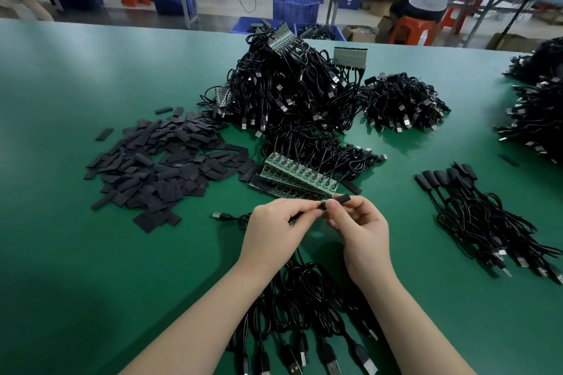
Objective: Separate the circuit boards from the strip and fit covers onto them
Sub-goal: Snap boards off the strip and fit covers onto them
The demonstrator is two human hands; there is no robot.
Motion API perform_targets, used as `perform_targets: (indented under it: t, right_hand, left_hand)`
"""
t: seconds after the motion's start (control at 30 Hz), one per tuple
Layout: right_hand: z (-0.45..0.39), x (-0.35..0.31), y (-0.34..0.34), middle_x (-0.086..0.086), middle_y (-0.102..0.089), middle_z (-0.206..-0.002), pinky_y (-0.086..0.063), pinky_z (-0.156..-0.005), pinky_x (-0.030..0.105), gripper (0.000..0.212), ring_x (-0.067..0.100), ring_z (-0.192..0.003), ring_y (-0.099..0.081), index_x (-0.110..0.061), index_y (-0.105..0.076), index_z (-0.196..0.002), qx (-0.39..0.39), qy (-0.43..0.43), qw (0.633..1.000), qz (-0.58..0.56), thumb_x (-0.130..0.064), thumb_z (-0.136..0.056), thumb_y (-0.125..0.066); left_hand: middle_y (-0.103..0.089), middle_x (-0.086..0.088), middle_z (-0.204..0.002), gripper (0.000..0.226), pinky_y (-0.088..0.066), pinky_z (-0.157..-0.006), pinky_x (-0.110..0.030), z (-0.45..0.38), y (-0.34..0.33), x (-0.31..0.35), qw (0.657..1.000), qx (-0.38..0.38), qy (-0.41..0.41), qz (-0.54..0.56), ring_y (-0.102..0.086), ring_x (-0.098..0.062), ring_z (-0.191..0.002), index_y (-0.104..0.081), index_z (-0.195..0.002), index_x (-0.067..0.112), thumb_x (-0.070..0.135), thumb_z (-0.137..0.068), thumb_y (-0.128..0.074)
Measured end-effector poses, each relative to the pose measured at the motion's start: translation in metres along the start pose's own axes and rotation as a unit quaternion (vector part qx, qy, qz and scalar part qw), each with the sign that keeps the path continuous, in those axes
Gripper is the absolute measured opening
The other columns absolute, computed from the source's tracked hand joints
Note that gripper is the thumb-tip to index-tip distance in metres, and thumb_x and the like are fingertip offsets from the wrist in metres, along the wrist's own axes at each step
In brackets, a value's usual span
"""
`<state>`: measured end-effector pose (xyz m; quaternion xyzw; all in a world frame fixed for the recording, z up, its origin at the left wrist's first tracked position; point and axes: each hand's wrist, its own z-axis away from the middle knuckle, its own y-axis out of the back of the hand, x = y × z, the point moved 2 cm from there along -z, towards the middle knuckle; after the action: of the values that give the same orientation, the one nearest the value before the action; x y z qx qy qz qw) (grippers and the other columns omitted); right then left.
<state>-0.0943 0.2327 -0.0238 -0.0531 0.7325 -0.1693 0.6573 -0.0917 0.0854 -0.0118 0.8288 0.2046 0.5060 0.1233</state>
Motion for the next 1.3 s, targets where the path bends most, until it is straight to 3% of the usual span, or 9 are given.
perform_targets:
  t: [0.3, 0.63, 0.73, 0.8, 1.13, 1.3]
  right_hand:
    - [-0.0007, 0.002, -0.0007, -0.003, -0.071, -0.07, -0.052, -0.064, 0.016, 0.01, 0.007, -0.066, -0.066, -0.027, -0.075, -0.075, -0.039, -0.008, 0.999, 0.009, -0.024, -0.068, -0.08]
    - [-0.0034, 0.0053, 0.0009, -0.002, -0.066, -0.068, -0.049, -0.06, 0.017, 0.012, 0.009, -0.062, -0.057, -0.021, -0.078, -0.082, -0.049, -0.064, 0.997, -0.014, -0.026, -0.072, -0.082]
    - [-0.003, 0.0022, 0.0041, -0.001, -0.066, -0.065, -0.047, -0.06, 0.019, 0.019, 0.009, -0.061, -0.054, -0.02, -0.077, -0.076, -0.054, -0.038, 0.994, 0.084, -0.038, -0.07, -0.081]
    - [-0.002, 0.0011, 0.005, -0.002, -0.064, -0.063, -0.046, -0.06, 0.02, 0.018, 0.01, -0.061, -0.053, -0.021, -0.075, -0.07, -0.055, -0.025, 0.992, 0.115, -0.035, -0.072, -0.085]
    - [0.0011, -0.0036, 0.001, -0.008, -0.066, -0.061, -0.045, -0.058, 0.012, 0.004, 0.001, -0.058, -0.056, -0.026, -0.077, -0.071, -0.067, -0.005, 0.992, 0.104, -0.03, -0.072, -0.077]
    - [0.0012, -0.0012, 0.0006, -0.006, -0.067, -0.064, -0.047, -0.059, 0.015, 0.01, 0.004, -0.058, -0.056, -0.021, -0.078, -0.074, -0.051, -0.015, 0.996, 0.067, -0.029, -0.069, -0.078]
  left_hand:
    - [-0.075, 0.011, -0.089, 0.016, -0.052, -0.078, -0.017, -0.0004, 0.003, -0.0015, 0.999, -0.011, 0.019, 0.025, -0.067, 0.002, -0.086, -0.079, -0.098, 0.024, 0.018, -0.083, -0.077]
    - [-0.075, 0.012, -0.089, 0.016, -0.05, -0.077, -0.012, -0.0007, 0.003, -0.001, 1.0, -0.004, 0.003, 0.017, -0.066, 0.003, -0.085, -0.079, -0.097, 0.023, 0.018, -0.083, -0.076]
    - [-0.075, 0.012, -0.09, 0.017, -0.051, -0.077, -0.014, -0.0003, 0.0033, -0.0022, 1.0, 0.0, 0.0, 0.013, -0.066, 0.003, -0.086, -0.079, -0.098, 0.024, 0.018, -0.083, -0.076]
    - [-0.075, 0.012, -0.091, 0.016, -0.052, -0.078, -0.015, -0.0008, 0.0029, -0.0036, 1.0, 0.0, 0.016, 0.016, -0.066, 0.005, -0.086, -0.079, -0.098, 0.024, 0.02, -0.083, -0.076]
    - [-0.075, 0.011, -0.093, 0.019, -0.049, -0.078, -0.01, -0.0003, 0.0012, -0.0045, 1.0, -0.017, -0.006, 0.006, -0.065, 0.004, -0.089, -0.078, -0.101, 0.025, 0.024, -0.084, -0.069]
    - [-0.074, 0.013, -0.096, 0.021, -0.048, -0.08, -0.008, -0.0003, 0.0017, -0.0021, 0.999, -0.02, -0.028, 0.015, -0.065, 0.006, -0.093, -0.078, -0.103, 0.021, 0.013, -0.085, -0.074]
